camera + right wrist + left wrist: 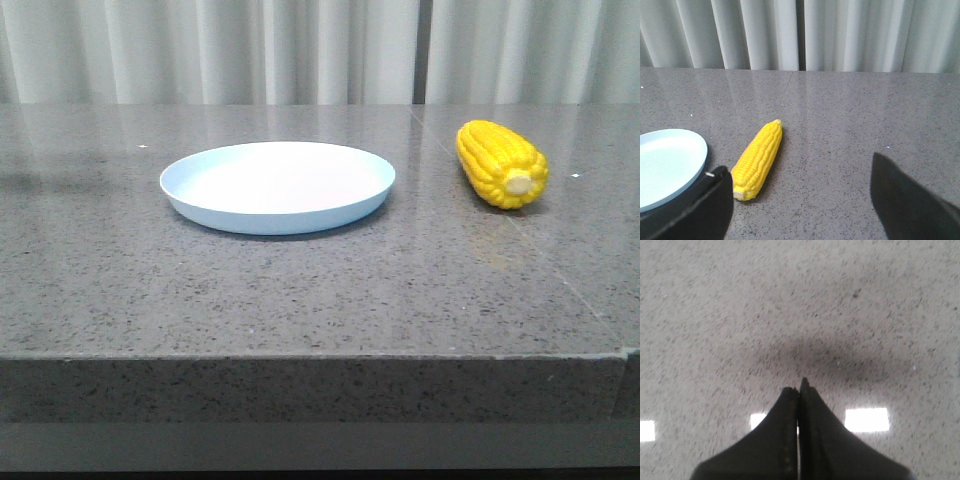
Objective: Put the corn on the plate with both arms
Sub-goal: 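Release the plate and raise the left gripper away, then lower the right gripper over the yellow corn cob and grasp it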
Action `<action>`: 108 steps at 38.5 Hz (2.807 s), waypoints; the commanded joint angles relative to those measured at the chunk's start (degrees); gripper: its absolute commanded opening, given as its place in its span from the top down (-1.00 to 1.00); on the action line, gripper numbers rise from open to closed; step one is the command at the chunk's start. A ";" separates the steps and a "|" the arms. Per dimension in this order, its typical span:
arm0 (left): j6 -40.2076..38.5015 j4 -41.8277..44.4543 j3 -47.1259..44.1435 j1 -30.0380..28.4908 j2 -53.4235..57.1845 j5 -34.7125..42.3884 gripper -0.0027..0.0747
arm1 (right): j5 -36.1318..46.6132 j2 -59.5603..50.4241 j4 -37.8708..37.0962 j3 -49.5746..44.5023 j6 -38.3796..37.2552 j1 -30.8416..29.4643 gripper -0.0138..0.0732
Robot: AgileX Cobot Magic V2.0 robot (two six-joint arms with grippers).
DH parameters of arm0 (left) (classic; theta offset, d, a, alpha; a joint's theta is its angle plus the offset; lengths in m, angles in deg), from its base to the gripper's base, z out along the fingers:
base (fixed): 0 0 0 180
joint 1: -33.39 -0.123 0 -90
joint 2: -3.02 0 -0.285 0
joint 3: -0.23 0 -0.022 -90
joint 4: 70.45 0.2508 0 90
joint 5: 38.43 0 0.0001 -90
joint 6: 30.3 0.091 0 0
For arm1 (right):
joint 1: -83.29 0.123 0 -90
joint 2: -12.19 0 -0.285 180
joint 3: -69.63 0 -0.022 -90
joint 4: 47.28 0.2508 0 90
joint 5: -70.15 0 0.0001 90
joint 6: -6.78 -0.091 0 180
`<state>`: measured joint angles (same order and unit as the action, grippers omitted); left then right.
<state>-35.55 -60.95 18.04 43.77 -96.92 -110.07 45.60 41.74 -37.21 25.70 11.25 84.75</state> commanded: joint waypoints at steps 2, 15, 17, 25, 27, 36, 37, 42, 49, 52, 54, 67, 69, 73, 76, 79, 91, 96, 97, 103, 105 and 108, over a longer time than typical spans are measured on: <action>-1.14 -0.15 -3.49 -0.06 7.72 4.81 0.98 | 4.34 0.83 0.33 1.84 0.53 -0.37 -0.68; -1.14 -0.50 -28.98 -0.06 30.38 26.77 0.98 | 4.34 0.83 0.33 1.84 0.53 -0.37 -0.68; -1.14 -0.50 -33.15 -0.06 34.46 30.67 0.98 | 4.34 0.83 0.33 1.84 0.53 -0.37 -0.68; -1.14 -0.50 -48.94 -0.06 52.53 43.75 0.98 | 4.34 0.83 0.33 1.84 0.53 -0.37 -0.68; -1.14 -0.50 -52.43 -0.06 57.15 46.18 0.98 | 4.34 0.83 0.33 1.84 0.53 -0.37 -0.68; -1.14 0.68 -63.74 -0.06 75.03 48.72 0.98 | 4.34 0.83 0.33 1.84 0.53 -0.37 -0.68; -1.14 0.68 -64.41 -0.06 76.37 48.72 0.98 | 4.34 0.83 0.33 1.84 0.53 -0.37 -0.68; -1.14 0.68 -67.67 -0.06 83.53 48.72 0.98 | 4.34 0.83 0.33 1.84 0.53 -0.37 -0.68; -1.14 0.68 -69.58 -0.06 87.83 48.48 0.98 | 4.34 0.83 0.33 1.84 0.53 -0.37 -0.68; -1.14 0.68 -69.58 -0.06 87.96 48.82 0.98 | 4.34 0.83 0.33 1.84 0.53 -0.37 -0.68; -1.14 0.68 -69.58 -0.06 87.96 48.80 0.98 | 4.34 0.83 0.33 1.84 0.53 -0.37 -0.68; -1.14 0.68 -69.58 -0.06 87.96 48.69 0.98 | -0.82 8.56 6.30 4.65 -0.94 -0.37 -0.65; -1.14 0.68 -69.58 -0.06 87.96 48.69 0.98 | -2.10 12.03 6.60 6.25 -0.94 -0.37 -0.65; -1.14 0.68 -69.58 -0.06 87.96 48.69 0.98 | -5.40 20.79 8.38 11.12 -0.99 -0.37 -0.65; -1.14 0.68 -69.58 -0.06 87.96 48.69 0.98 | -7.31 27.31 10.32 14.95 -0.99 -0.30 -0.65; -1.14 0.68 -69.58 -0.06 87.96 48.69 0.98 | -8.08 32.74 12.18 18.44 -0.99 -0.24 -0.65; -1.14 0.68 -69.58 -0.06 87.96 48.69 0.98 | -9.25 52.69 13.78 29.86 -0.99 4.29 -0.66; -1.14 0.68 -69.58 -0.06 87.96 48.69 0.98 | -11.47 59.96 14.36 34.99 -0.99 5.50 -0.66; -1.14 0.68 -69.58 -0.06 87.96 48.69 0.98 | -11.74 61.01 14.36 35.73 -0.99 5.57 -0.66; -1.14 0.68 -69.58 -0.06 87.96 48.69 0.98 | -13.69 67.57 14.40 40.19 -0.99 5.57 -0.66; -1.14 0.68 -69.58 -0.06 87.96 48.69 0.98 | -14.02 69.36 14.40 41.21 -0.99 5.57 -0.66; -1.14 0.68 -69.58 -0.06 87.96 48.69 0.98 | -15.21 71.30 14.40 42.50 -0.99 5.57 -0.65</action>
<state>-36.12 -60.52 -52.93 43.77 -8.31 -66.36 30.02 113.25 -24.11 65.07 10.35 90.25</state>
